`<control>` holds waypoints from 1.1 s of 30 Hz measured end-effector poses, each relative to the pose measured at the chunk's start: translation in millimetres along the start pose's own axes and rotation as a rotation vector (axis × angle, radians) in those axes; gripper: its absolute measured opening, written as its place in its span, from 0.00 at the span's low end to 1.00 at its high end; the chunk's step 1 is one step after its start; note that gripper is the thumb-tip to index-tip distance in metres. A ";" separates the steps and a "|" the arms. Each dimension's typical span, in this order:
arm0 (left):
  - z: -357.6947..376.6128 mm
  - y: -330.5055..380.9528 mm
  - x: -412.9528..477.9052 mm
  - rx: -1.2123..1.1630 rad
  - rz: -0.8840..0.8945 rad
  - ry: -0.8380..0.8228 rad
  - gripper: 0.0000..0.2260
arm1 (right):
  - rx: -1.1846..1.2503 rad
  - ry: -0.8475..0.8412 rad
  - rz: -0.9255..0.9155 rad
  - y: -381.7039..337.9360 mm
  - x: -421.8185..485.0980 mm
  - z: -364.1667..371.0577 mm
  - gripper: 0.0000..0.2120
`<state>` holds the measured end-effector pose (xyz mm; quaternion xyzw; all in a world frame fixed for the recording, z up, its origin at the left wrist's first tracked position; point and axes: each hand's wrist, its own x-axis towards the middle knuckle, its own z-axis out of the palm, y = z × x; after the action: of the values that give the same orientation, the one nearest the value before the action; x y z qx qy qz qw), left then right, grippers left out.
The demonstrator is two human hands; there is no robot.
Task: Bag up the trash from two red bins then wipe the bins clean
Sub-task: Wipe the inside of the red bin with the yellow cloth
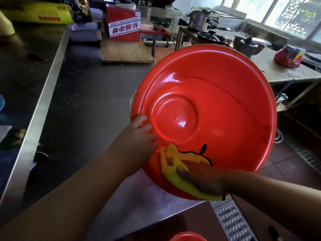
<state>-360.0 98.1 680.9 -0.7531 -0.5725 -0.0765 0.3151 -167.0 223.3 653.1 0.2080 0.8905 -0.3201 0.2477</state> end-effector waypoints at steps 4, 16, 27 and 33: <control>-0.5 1.4 -4.2 -0.017 -0.017 -0.005 0.18 | -0.023 0.076 0.174 11.6 57.7 1.7 0.51; -0.8 -2.6 -8.6 0.001 -0.057 -0.101 0.17 | -0.286 0.204 0.308 2.7 98.4 -21.1 0.18; -4.1 -4.7 -12.7 0.037 -0.001 -0.175 0.17 | -0.379 -0.042 0.056 -8.8 -29.3 -12.7 0.43; -7.5 -8.0 -9.8 0.082 0.034 -0.196 0.18 | -0.774 0.321 -0.016 17.7 -54.7 12.3 0.44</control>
<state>-368.6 87.0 685.3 -0.7532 -0.5901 0.0261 0.2894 -110.6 216.0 668.0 0.1398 0.9739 0.0728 0.1633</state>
